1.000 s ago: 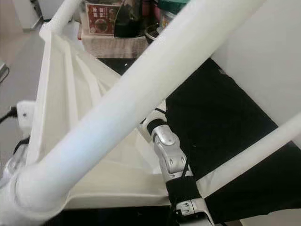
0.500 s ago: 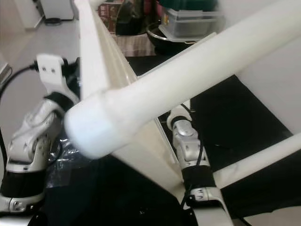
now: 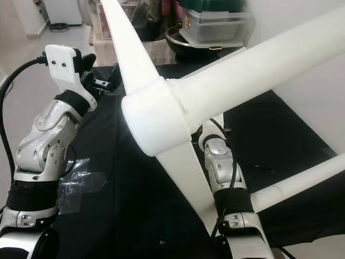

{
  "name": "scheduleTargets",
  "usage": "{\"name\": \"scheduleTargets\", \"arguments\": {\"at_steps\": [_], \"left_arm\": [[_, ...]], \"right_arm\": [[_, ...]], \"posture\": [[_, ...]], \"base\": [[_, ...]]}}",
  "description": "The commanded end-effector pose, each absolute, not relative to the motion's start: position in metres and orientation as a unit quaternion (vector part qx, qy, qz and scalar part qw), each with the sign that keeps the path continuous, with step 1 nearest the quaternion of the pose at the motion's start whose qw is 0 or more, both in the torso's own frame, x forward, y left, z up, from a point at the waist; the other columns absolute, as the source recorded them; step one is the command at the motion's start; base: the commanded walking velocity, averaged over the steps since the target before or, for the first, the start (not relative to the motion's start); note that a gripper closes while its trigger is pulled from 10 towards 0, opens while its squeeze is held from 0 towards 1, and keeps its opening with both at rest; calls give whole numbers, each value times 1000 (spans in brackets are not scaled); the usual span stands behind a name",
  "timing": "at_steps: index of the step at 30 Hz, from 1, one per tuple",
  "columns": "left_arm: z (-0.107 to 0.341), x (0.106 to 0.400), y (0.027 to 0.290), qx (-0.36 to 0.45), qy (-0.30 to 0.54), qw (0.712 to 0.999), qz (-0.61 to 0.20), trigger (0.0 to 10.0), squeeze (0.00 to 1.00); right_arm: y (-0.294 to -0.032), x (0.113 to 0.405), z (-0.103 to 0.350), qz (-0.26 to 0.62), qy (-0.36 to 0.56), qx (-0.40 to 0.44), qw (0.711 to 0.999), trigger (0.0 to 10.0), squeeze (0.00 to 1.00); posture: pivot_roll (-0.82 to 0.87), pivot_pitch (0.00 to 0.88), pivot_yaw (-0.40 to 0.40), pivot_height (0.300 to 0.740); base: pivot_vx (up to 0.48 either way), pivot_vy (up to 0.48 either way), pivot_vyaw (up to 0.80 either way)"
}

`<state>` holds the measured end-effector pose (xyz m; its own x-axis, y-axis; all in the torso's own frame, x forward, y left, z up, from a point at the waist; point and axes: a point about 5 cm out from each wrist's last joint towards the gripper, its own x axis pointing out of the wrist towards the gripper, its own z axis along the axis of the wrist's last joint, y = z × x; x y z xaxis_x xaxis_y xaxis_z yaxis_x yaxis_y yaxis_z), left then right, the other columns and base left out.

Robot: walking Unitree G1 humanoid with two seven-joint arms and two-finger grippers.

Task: Building children table

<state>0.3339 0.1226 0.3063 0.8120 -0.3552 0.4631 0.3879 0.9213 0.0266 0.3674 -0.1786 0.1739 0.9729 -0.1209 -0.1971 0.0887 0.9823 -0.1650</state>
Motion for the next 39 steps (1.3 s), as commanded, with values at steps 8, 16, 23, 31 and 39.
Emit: {"name": "scheduleTargets", "arguments": {"at_steps": [8, 16, 23, 31, 39], "left_arm": [[330, 343, 106, -44, -263, 933, -243, 10000, 0], [370, 356, 89, -35, -293, 910, -290, 10000, 0], [375, 361, 77, -34, -292, 904, -311, 10000, 0], [374, 363, 74, -39, -291, 900, -321, 10000, 0], [340, 355, 102, -56, -269, 923, -270, 10000, 0]], "right_arm": [[-174, 373, 181, -33, 101, -79, 991, 10000, 0], [-192, 378, 192, -46, 94, -92, 990, 10000, 0], [-227, 379, 199, -109, 110, -140, 978, 10000, 0], [-234, 370, 160, -89, 179, -188, 962, 10000, 0], [-260, 364, 171, -141, 126, -262, 946, 10000, 0]], "posture": [[116, 45, -24, 740], [94, 54, -6, 740], [74, 61, 5, 740], [79, 70, 14, 740], [87, 64, 15, 740]], "base": [[0, 0, 0], [0, 0, 0], [0, 0, 0], [0, 0, 0], [0, 0, 0]]}}
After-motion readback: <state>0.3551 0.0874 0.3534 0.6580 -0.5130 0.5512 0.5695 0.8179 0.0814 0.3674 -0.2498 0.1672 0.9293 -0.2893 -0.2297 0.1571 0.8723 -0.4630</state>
